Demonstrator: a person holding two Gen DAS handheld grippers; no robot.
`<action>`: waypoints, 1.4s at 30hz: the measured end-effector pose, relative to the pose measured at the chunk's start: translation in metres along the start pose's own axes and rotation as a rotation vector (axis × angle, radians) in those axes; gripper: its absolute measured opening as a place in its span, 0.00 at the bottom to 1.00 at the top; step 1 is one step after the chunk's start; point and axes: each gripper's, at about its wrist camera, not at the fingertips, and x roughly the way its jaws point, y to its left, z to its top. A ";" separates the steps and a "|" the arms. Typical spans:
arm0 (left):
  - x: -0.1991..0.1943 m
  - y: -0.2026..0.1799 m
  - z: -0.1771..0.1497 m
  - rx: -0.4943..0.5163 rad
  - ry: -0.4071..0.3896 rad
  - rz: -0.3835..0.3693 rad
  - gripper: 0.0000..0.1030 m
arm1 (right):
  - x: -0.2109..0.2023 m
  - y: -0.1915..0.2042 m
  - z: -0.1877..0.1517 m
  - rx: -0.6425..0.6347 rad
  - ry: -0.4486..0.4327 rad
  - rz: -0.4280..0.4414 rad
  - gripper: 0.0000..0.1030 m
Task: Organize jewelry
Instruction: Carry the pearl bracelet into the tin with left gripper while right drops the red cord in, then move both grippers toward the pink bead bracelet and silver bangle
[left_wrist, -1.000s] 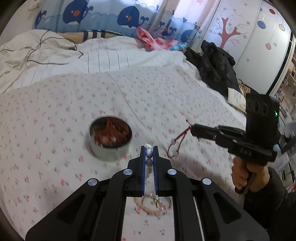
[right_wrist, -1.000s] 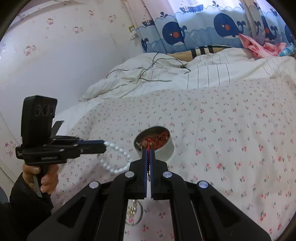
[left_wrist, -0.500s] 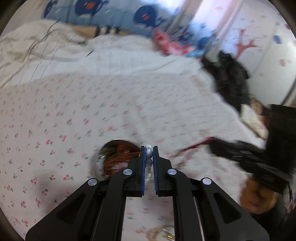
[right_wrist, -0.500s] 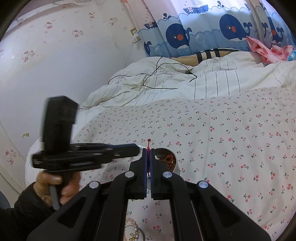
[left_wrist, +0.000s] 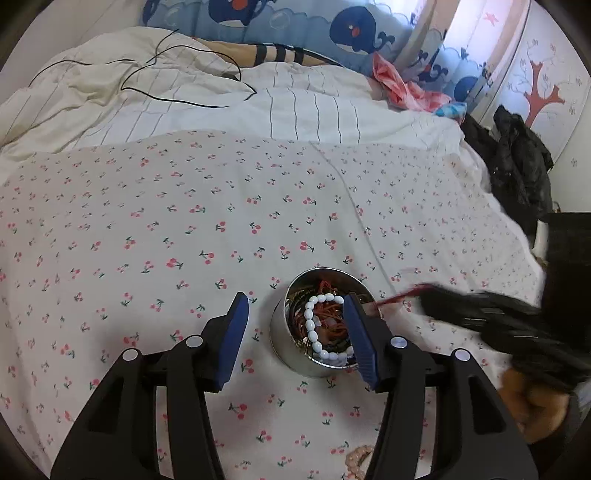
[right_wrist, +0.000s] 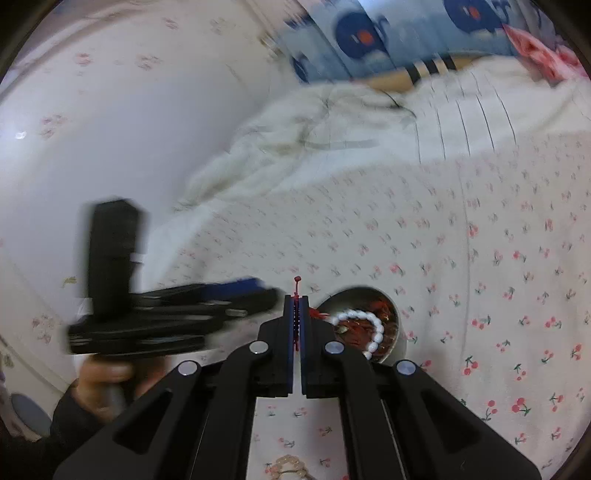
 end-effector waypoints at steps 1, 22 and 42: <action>-0.002 0.001 0.001 -0.010 -0.003 -0.002 0.50 | 0.013 -0.001 -0.001 -0.029 0.035 -0.077 0.03; -0.005 0.005 -0.087 -0.042 0.147 0.013 0.65 | 0.040 0.010 -0.020 -0.208 0.077 -0.185 0.51; -0.017 0.011 -0.083 -0.093 0.113 -0.065 0.71 | 0.013 -0.041 -0.004 0.196 0.055 0.009 0.63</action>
